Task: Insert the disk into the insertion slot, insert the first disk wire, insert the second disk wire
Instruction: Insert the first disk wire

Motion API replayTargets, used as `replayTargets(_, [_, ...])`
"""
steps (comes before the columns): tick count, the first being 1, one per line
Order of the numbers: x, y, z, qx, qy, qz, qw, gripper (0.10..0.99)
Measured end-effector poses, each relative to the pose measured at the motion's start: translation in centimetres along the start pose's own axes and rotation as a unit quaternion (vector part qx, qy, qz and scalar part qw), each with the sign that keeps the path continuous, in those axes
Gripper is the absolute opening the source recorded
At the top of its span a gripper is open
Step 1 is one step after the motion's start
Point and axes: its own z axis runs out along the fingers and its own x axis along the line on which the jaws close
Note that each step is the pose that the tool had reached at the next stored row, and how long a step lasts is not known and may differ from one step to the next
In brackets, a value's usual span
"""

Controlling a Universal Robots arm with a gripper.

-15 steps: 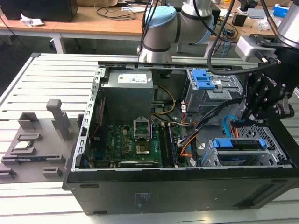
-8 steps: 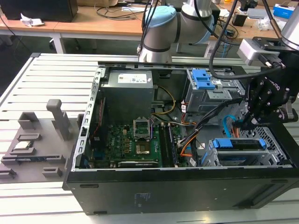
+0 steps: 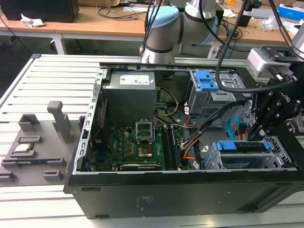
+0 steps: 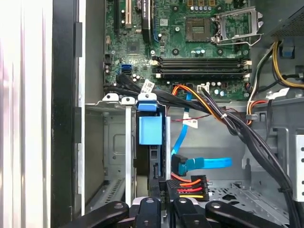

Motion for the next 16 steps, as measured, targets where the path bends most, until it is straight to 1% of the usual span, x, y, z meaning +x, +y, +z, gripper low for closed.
replayTargets(4, [0.2, -0.35, 0.42, 0.0, 0.0001, 0.0, 1.0, 0.169])
replayTargets(7, [0.19, -0.52, 0.57, 0.0, -0.0002, 0.0, 1.0, 0.169])
replayTargets(11, [0.18, -0.62, 0.8, -0.0001, -0.0011, 0.002, 1.0, 0.169])
replayTargets(16, [0.18, -0.64, 1.21, -0.0001, -0.0009, 0.002, 1.0, 0.169])
